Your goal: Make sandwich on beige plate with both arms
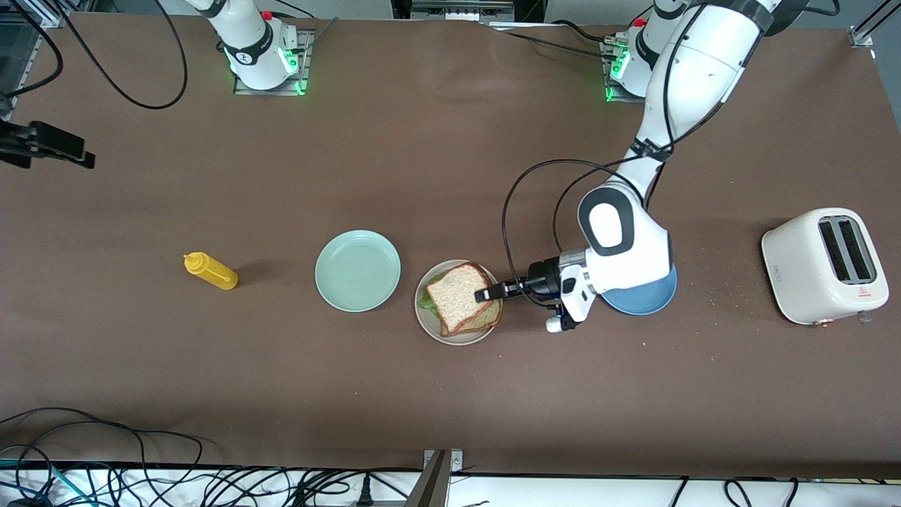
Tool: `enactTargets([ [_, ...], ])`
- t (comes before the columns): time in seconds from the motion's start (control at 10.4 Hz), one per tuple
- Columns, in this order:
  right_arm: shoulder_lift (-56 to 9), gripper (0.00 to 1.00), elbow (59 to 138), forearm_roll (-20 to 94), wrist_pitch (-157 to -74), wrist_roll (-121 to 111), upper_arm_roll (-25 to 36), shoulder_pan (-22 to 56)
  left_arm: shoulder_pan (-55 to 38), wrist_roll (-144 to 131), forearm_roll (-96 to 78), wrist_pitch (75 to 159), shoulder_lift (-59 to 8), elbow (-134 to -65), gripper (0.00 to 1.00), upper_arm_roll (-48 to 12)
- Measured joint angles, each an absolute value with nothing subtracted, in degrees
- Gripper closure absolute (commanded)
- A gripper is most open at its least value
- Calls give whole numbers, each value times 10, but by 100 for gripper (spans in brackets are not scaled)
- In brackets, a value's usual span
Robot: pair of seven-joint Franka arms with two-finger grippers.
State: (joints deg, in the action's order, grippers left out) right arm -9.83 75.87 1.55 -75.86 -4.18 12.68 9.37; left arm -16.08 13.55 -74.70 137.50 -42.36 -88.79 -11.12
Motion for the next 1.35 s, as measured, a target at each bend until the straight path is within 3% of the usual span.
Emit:
enactTargets([
  [0.48, -77, 0, 846, -21, -781, -38, 17, 31, -167, 136, -747, 1402, -436, -888, 99, -123],
  [0.58, -77, 0, 860, -22, -791, -38, -9, 11, -167, 136, -747, 1410, -438, -888, 74, -123],
  [0.68, -77, 0, 866, -22, -796, -38, -18, 5, -167, 136, -747, 1421, -441, -888, 39, -123],
  [0.87, -75, 0, 867, -22, -797, -38, -12, 8, -166, 136, -747, 1430, -445, -888, 0, -122],
  [1.35, -54, 0, 876, -22, -807, -29, 46, 47, -163, 136, -747, 1435, -448, -885, 0, -115],
])
